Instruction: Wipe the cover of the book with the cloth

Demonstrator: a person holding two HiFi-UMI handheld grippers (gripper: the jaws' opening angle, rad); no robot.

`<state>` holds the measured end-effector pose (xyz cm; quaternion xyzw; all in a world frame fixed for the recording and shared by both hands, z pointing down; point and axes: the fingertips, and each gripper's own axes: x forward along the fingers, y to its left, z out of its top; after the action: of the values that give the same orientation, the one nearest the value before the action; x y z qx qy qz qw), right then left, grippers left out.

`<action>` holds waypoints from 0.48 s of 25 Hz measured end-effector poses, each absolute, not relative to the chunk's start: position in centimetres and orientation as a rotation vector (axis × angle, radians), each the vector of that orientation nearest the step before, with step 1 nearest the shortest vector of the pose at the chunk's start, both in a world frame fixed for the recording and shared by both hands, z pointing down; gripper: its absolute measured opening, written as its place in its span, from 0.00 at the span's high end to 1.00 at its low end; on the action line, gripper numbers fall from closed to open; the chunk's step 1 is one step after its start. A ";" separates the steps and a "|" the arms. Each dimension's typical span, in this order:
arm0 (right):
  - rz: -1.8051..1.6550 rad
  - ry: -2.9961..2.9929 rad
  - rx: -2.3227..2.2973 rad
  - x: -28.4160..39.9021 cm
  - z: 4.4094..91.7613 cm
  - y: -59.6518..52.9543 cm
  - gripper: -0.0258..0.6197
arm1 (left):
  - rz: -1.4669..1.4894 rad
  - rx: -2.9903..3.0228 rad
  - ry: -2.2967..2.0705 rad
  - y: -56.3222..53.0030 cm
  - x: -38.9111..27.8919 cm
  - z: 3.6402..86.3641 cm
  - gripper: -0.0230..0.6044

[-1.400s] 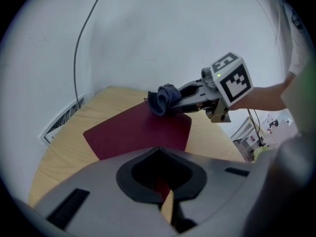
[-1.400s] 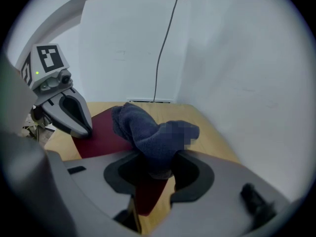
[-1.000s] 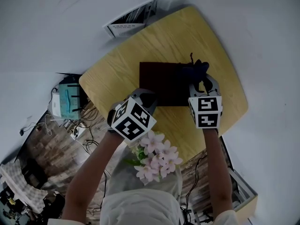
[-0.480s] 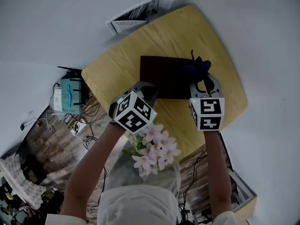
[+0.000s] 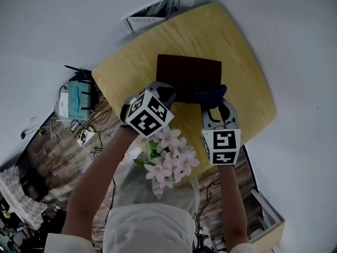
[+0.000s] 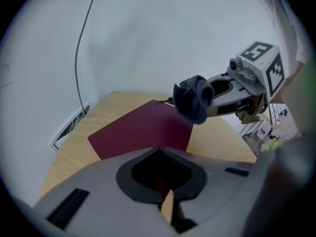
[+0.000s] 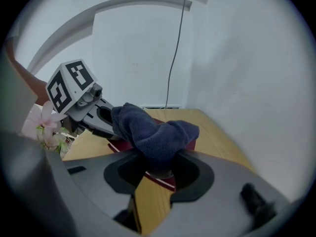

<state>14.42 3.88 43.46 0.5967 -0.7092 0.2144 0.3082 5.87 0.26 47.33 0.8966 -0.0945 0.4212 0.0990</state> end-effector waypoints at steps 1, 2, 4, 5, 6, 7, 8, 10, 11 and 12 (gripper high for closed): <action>0.571 -1.878 1.572 14.0 43.5 4.0 0.73 | 1.246 2.656 -0.281 0.2 5.9 47.3 0.95; 0.575 -1.882 1.563 13.5 43.6 4.1 0.73 | 1.245 2.658 -0.283 0.2 5.8 47.3 0.95; 0.587 -1.887 1.540 12.5 43.9 4.4 0.73 | 1.237 2.659 -0.286 0.1 5.8 47.3 0.95; 0.593 -1.887 1.527 12.1 44.0 4.6 0.73 | 1.231 2.657 -0.286 0.1 5.9 47.3 0.95; 0.599 -1.886 1.516 11.8 44.2 4.8 0.73 | 1.226 2.654 -0.284 0.2 5.9 47.3 0.95; 0.604 -1.886 1.505 11.5 44.5 4.9 0.73 | 1.224 2.650 -0.282 0.2 5.9 47.3 0.95; 0.607 -1.885 1.494 11.2 44.8 5.0 0.73 | 1.222 2.648 -0.280 0.2 5.9 47.3 0.95; 0.603 -1.879 1.469 10.7 45.5 5.2 0.73 | 1.219 2.644 -0.279 0.2 5.8 47.3 0.95; 0.598 -1.873 1.457 10.6 45.8 5.2 0.73 | 1.217 2.643 -0.279 0.2 5.8 47.3 0.95; 0.591 -1.868 1.446 10.5 46.1 5.2 0.73 | 1.214 2.643 -0.279 0.2 5.9 47.3 0.95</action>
<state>10.53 5.18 46.11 0.5573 -0.7197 0.2278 0.3459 5.85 0.19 47.32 0.8991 -0.0951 0.4130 0.1096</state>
